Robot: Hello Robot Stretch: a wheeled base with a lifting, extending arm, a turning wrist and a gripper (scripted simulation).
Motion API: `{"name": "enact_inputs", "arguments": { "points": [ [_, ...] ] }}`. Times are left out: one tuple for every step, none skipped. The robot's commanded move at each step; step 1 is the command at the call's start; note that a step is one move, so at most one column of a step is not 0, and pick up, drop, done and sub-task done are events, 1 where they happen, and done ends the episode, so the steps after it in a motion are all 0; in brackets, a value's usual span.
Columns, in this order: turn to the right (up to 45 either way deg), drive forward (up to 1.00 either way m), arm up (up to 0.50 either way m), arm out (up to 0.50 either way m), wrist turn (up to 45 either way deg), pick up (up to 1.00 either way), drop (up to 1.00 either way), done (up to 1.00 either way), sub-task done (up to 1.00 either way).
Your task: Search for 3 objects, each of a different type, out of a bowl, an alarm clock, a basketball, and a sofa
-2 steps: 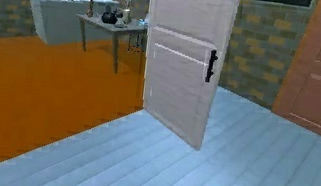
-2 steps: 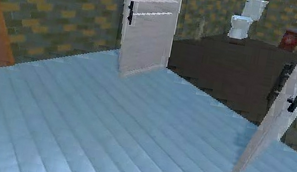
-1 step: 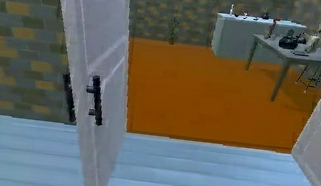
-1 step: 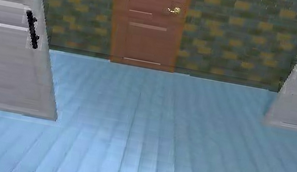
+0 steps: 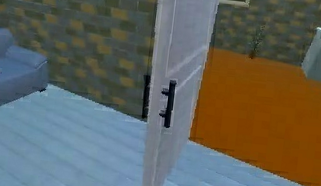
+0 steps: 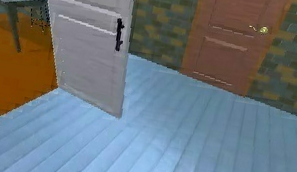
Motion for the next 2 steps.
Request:
{"name": "enact_inputs", "arguments": {
  "points": [
    [0.0, 0.45, 0.00, 0.00, 0.0, 0.00, 0.00, 0.00, 0.00],
    [-45.0, 0.00, 0.00, 0.00, 0.0, 0.00, 0.00, 0.00, 0.00]
  ]
}}
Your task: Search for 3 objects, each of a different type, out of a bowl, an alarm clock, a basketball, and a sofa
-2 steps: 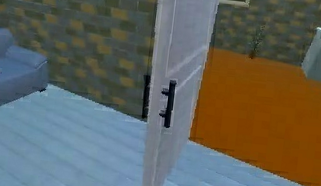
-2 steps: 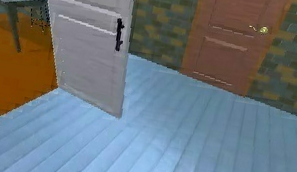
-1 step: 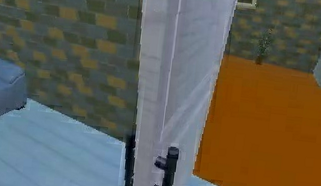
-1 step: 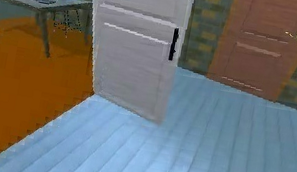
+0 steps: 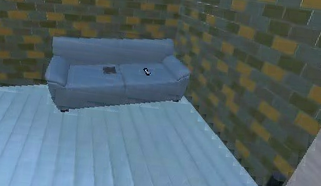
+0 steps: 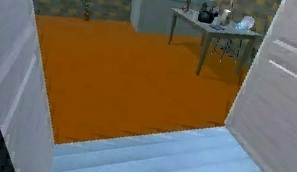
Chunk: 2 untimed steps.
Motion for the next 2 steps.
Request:
{"name": "enact_inputs", "arguments": {
  "points": [
    [-21.0, 0.00, 0.00, 0.00, 0.0, 0.00, 0.00, 0.00, 0.00],
    [0.0, 0.90, 0.00, 0.00, 0.0, 0.00, 0.00, 0.00, 0.00]
  ]
}}
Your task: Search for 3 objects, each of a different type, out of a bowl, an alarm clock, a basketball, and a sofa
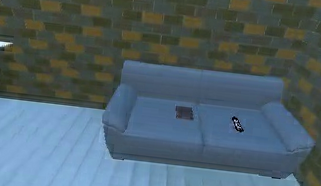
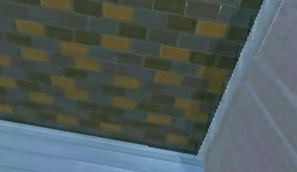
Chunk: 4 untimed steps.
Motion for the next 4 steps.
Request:
{"name": "enact_inputs", "arguments": {
  "points": [
    [-45.0, 0.00, 0.00, 0.00, 0.0, 0.00, 0.00, 0.00, 0.00],
    [-3.0, 0.00, 0.00, 0.00, 0.0, 0.00, 0.00, 0.00, 0.00],
    [0.0, 0.60, 0.00, 0.00, 0.0, 0.00, 0.00, 0.00, 0.00],
    [-18.0, 0.00, 0.00, 0.00, 0.0, 0.00, 0.00, 0.00, 0.00]
  ]
}}
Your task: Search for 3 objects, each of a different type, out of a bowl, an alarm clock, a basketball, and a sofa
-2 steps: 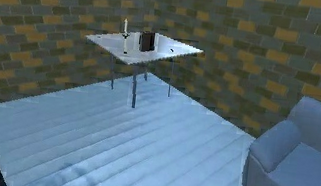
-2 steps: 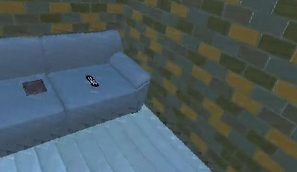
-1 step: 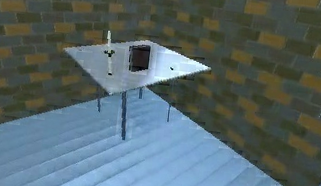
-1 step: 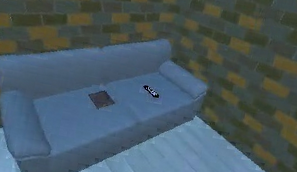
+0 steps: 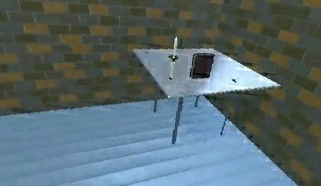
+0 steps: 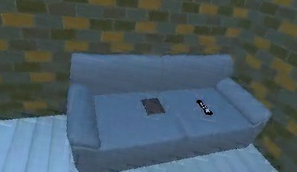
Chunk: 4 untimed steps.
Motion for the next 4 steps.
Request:
{"name": "enact_inputs", "arguments": {
  "points": [
    [0.0, 0.45, 0.00, 0.00, 0.0, 0.00, 0.00, 0.00, 0.00],
    [45.0, 0.00, 0.00, 0.00, 0.0, 0.00, 0.00, 0.00, 0.00],
    [45.0, 0.00, 0.00, 0.00, 0.0, 0.00, 0.00, 0.00, 0.00],
    [24.0, 0.00, 0.00, 0.00, 0.0, 0.00, 0.00, 0.00, 0.00]
  ]
}}
